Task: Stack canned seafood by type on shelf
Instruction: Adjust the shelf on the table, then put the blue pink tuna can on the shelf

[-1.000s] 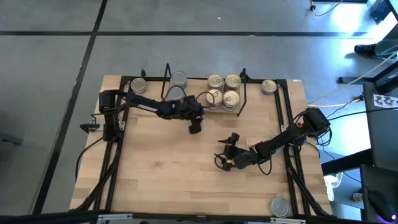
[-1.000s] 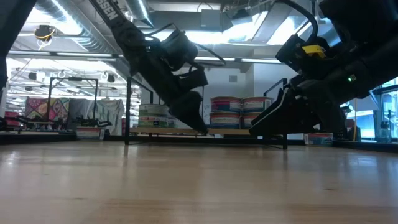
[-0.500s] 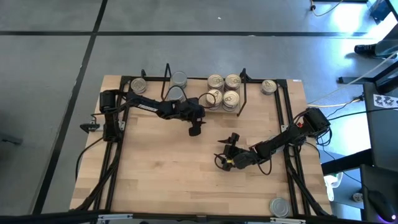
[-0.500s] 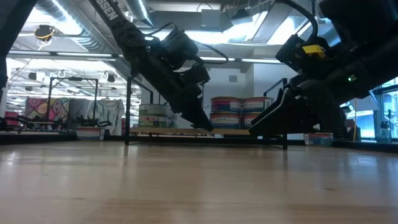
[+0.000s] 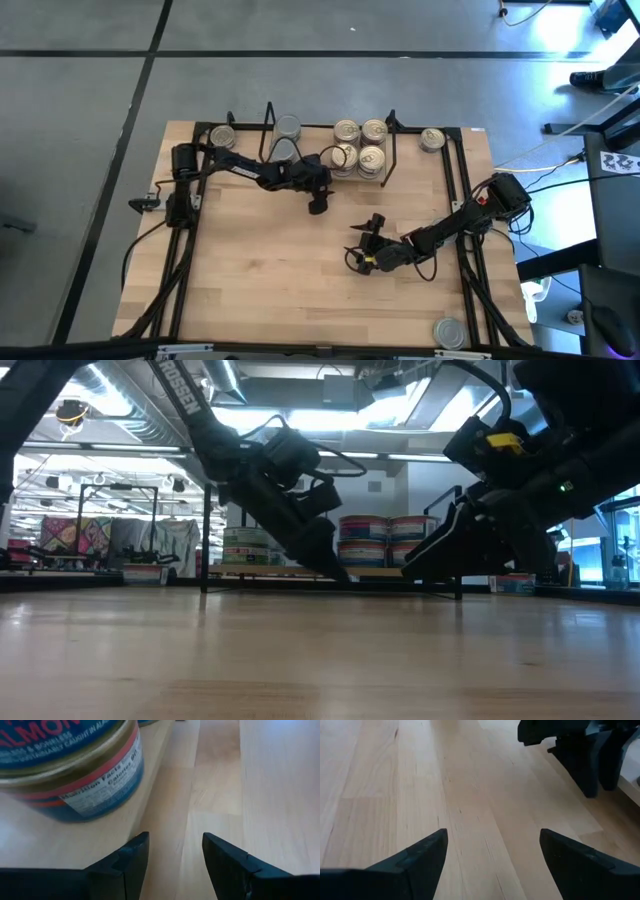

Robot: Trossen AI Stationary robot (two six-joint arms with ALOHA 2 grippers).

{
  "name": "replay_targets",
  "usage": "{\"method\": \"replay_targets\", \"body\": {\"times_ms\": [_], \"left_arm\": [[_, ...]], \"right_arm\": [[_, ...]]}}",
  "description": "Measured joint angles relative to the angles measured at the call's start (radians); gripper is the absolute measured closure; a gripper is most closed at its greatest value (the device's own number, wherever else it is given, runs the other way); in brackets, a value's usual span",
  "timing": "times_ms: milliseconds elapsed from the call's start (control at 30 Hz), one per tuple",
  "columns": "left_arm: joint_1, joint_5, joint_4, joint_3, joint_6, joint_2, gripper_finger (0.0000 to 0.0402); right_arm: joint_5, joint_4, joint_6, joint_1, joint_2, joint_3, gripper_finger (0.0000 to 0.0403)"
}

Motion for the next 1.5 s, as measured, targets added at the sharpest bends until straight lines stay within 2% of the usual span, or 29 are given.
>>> {"method": "replay_targets", "body": {"times_ms": [433, 967, 1067, 1200, 1500], "left_arm": [[0.018, 0.004, 0.069, 0.000, -0.003, 0.002, 0.0218], [0.004, -0.016, 0.060, 0.000, 0.044, -0.009, 0.0218], [-0.022, -0.024, 0.020, 0.001, 0.051, -0.062, 0.0218], [-0.063, -0.023, -0.132, 0.001, 0.042, -0.178, 0.0218], [-0.139, -0.320, -0.579, 0.001, 0.010, -0.584, 0.0218]], "right_arm": [[0.010, -0.008, 0.001, 0.000, 0.000, 0.000, 0.0088], [0.018, -0.008, 0.003, 0.000, 0.000, 0.000, 0.0088], [0.018, -0.008, 0.003, 0.000, 0.000, 0.000, 0.0088], [0.018, -0.009, 0.003, 0.000, 0.000, 0.000, 0.0088], [0.018, -0.008, 0.003, 0.000, 0.000, 0.000, 0.0088]]}}
